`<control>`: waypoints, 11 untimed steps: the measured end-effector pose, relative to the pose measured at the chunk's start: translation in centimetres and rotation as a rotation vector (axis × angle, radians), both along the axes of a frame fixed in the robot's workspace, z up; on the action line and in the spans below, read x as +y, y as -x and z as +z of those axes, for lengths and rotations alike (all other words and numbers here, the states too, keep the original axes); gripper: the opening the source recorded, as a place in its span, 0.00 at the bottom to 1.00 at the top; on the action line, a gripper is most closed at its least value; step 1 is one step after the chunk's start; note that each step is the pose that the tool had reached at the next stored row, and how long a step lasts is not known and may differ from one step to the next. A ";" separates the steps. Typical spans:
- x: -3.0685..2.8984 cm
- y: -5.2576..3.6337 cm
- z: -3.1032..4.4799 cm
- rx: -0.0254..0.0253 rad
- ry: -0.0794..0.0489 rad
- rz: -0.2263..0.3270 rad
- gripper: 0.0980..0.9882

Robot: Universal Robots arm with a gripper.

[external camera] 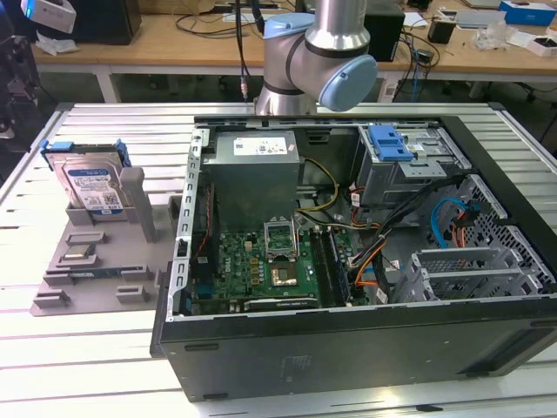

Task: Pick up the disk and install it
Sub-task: 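Pick up the disk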

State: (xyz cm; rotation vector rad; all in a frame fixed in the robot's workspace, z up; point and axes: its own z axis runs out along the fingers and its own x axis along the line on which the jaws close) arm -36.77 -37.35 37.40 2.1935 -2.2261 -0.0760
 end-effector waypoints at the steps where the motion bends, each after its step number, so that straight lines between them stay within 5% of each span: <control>1: 0.01 -0.01 -0.06 0.0000 0.000 0.000 0.50; 11: 0.12 -0.03 -0.64 -0.0001 0.000 0.000 0.50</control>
